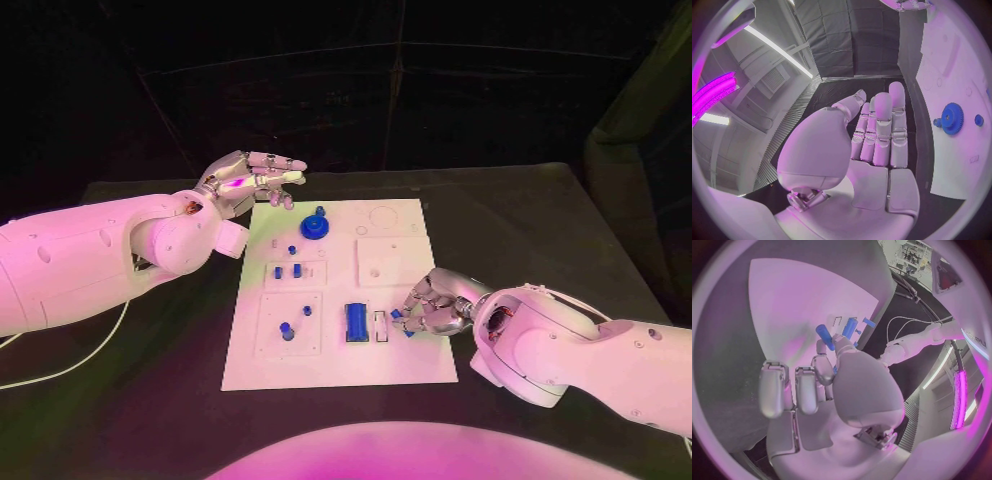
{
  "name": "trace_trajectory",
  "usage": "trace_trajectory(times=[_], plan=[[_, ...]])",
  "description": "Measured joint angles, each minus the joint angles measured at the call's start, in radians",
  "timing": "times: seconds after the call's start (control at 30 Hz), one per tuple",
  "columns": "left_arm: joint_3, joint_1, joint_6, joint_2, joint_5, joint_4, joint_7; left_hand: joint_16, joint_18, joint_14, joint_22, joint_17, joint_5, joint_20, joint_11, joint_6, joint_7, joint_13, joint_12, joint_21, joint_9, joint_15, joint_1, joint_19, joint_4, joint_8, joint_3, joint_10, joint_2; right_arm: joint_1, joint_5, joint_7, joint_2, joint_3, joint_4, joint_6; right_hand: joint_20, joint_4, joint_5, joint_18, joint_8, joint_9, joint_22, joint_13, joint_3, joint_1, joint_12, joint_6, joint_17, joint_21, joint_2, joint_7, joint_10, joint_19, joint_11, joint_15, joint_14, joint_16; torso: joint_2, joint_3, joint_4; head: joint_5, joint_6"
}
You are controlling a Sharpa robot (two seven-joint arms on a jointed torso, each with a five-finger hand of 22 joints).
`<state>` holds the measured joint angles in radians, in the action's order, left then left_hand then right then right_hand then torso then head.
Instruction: Assemble the parts on the task board
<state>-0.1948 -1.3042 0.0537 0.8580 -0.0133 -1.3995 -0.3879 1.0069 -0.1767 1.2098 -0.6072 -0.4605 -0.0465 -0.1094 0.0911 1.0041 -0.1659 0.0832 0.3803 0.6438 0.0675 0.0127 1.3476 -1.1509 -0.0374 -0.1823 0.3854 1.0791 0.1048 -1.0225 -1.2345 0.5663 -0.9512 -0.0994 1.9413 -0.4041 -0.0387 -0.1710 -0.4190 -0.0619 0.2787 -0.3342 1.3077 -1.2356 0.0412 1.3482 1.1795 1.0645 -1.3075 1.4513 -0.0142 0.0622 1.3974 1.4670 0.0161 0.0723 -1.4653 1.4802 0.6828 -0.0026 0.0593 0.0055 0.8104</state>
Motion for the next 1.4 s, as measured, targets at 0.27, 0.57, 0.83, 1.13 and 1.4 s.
trace_trajectory(times=[0.27,0.57,0.83,1.13,1.4], plan=[[0.0,0.0,0.0,0.0,0.0,-0.002,0.0,0.0,0.0,0.0,0.0,0.0,0.0,0.0,0.0,0.0,0.0,0.0,0.0,0.0,0.0,0.0,0.0,0.0,0.0,0.0,0.0,0.0,0.0,0.0,0.025,0.012,0.038,0.0,-0.017,0.004,0.007,-0.012,0.0,0.0,0.007,-0.007,0.0,-0.013,0.005,-0.018,0.011,0.015,0.0,0.0,-0.002,-0.005,0.013,0.0,0.005,0.007,0.0,0.0,0.001,0.0011,0.0015,0.007,0.005],[0.0,0.0,0.0,0.003,0.0,-0.005,0.0,0.0,0.0,0.0,0.0,0.0,0.0,0.0,0.0,0.0,0.0,0.0,0.0,0.0,0.0,0.0,0.0,0.0,0.0,0.0,0.0,0.0,0.0,0.0,0.033,0.031,0.061,0.0,-0.024,0.013,0.007,-0.018,0.0,0.0,0.008,-0.013,0.0,-0.008,0.006,-0.027,0.012,0.016,0.0,0.0,0.0,-0.006,0.013,0.0,0.006,0.009,-0.002,0.0,0.0,0.0012,0.0017,0.012,0.006],[0.0,0.0,0.0,0.005,0.0,-0.006,0.0,0.0,0.0,0.0,0.002,0.001,0.0,0.0,0.0,0.0,0.0,-0.001,0.004,-0.005,0.0,0.0,-0.003,0.0,0.0,0.0,-0.006,0.0,-0.003,0.0,0.023,0.045,0.073,0.0,-0.031,0.011,0.01,-0.027,0.0,0.0,0.008,-0.013,0.0,-0.004,0.006,-0.041,0.005,0.024,0.0,0.0,-0.001,-0.01,0.016,-0.003,0.009,0.012,-0.002,0.0,0.0,0.0012,0.0019,0.015,0.008],[0.0,-0.001,0.0,0.006,0.0,-0.008,0.001,0.0,0.0,0.0,0.002,0.001,0.0,0.0,0.0,0.0,0.0,-0.001,0.004,-0.005,0.0,0.0,-0.004,0.0,0.0,0.0,-0.006,0.0,-0.004,0.0,0.005,0.056,0.088,0.0,-0.039,0.01,0.014,-0.052,0.005,0.0,0.023,-0.028,0.0,-0.018,-0.002,-0.076,0.016,0.051,0.0,0.0,-0.008,-0.022,0.027,0.0,0.02,0.016,-0.002,0.004,0.0,0.0012,0.0019,0.016,0.01],[0.0,-0.001,0.0,0.007,0.0,-0.009,0.001,0.0,0.0,0.0,0.003,0.002,0.0,0.0,0.004,0.0,0.0,-0.001,0.004,-0.005,0.0,0.0,-0.004,0.0,0.003,0.0,-0.009,-0.004,-0.004,-0.001,-0.01,0.066,0.099,0.001,-0.049,0.011,0.021,-0.062,-0.017,0.0,0.032,-0.036,0.0,-0.022,-0.013,-0.092,0.018,0.058,0.0,0.0,-0.016,-0.03,0.028,0.0,0.021,0.021,0.0,0.004,0.0,0.0012,0.0018,0.017,0.013]])
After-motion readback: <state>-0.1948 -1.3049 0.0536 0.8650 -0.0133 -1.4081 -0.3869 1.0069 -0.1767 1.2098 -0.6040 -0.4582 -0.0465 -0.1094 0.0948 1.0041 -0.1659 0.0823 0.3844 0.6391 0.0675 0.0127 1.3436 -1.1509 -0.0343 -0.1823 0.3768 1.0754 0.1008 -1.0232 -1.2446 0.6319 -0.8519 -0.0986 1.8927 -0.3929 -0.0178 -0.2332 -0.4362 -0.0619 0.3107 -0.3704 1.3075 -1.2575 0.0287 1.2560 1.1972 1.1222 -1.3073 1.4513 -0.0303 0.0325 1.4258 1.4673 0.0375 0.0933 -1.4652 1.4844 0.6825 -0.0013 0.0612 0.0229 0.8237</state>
